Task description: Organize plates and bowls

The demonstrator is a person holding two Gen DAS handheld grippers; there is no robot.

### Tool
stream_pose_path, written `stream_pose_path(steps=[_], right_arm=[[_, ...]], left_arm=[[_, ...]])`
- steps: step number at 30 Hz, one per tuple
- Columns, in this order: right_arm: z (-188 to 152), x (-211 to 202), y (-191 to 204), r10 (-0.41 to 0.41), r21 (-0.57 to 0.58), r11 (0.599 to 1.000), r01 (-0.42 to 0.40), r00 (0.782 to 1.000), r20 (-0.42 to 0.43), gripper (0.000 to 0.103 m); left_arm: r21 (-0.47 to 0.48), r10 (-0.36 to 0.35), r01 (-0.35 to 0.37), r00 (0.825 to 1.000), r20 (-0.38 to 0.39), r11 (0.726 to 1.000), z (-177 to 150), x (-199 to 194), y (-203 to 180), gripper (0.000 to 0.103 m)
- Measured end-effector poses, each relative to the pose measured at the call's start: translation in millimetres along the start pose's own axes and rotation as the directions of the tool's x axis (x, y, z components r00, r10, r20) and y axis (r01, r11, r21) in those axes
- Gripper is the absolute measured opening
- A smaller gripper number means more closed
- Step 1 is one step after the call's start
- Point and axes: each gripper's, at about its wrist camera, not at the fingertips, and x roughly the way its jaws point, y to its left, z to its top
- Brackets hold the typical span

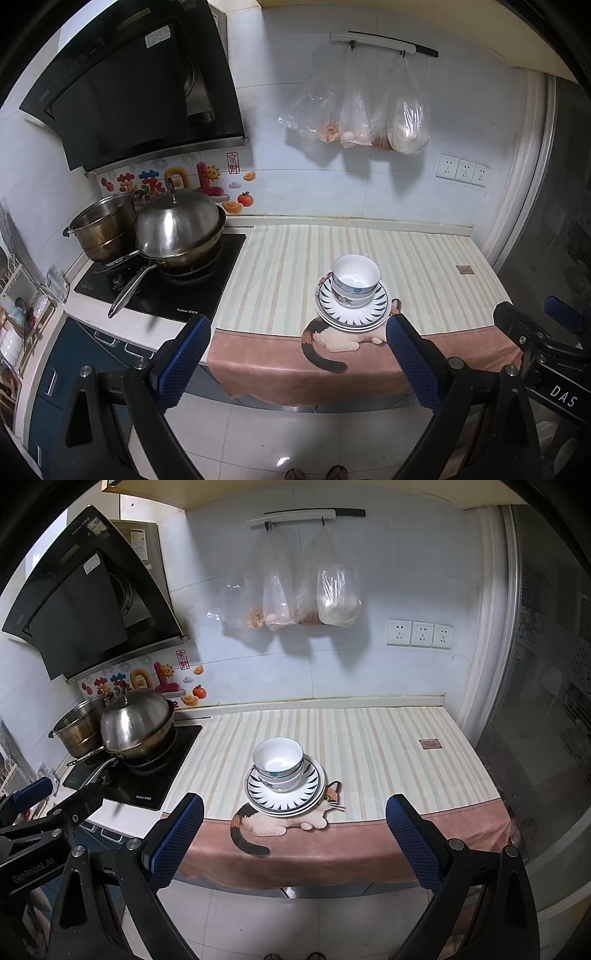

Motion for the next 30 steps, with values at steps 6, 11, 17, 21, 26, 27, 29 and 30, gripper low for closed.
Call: stream_pose_path(steps=[6,11,17,21,26,27,29,30], right_arm=[[-0.7,1.7,1.4,0.000,0.007,1.000,0.000,1.000,-0.007,0.101],[-0.8,2.1,2.6,-0.007,0.009,1.000,0.007,1.000,-0.003,0.101],[-1.8,1.4,7.3,-0.018,0.013,1.000,0.018,1.000,0.001,0.101],[-1.4,0.9,7.3,-0.019,0.015,1.000,0.019,1.000,-0.002,0.101],[-0.9,2.2,8.9,-0.022,0.014,1.000,0.022,1.000,0.002,0.101],[-1.0,1.7,8.8,-0.022,0.015,1.000,0.022,1.000,0.001,0.101],[-1.3,1.2,8.9,-0.022,0.016,1.000,0.022,1.000,0.001,0.101],[-1.3,1.4,9.5,-0.023,0.016,1.000,0.023,1.000,0.000,0.101]], left_arm=[[-0.009,0.002,-0.002,1.000,-0.012,1.000,0.2,3.0,-0.2,0.097],[-0.007,0.000,0.000,1.000,-0.007,1.000,-0.2,3.8,-0.2,0.097],[-0.013,-0.001,0.001,1.000,-0.007,1.000,-0.5,3.6,-1.8,0.097],[-0.013,0.003,-0.003,1.000,-0.004,1.000,-0.8,3.4,-2.4,0.097],[-0.018,0.002,-0.002,1.000,-0.008,1.000,-0.7,2.8,-1.8,0.097],[-0.018,0.000,0.000,1.000,-0.010,1.000,-0.8,2.7,-1.7,0.097],[-0.021,-0.001,0.000,1.000,-0.009,1.000,-0.7,1.6,-2.6,0.097],[-0.020,0.000,-0.001,1.000,-0.009,1.000,-0.8,1.5,-2.9,0.097]])
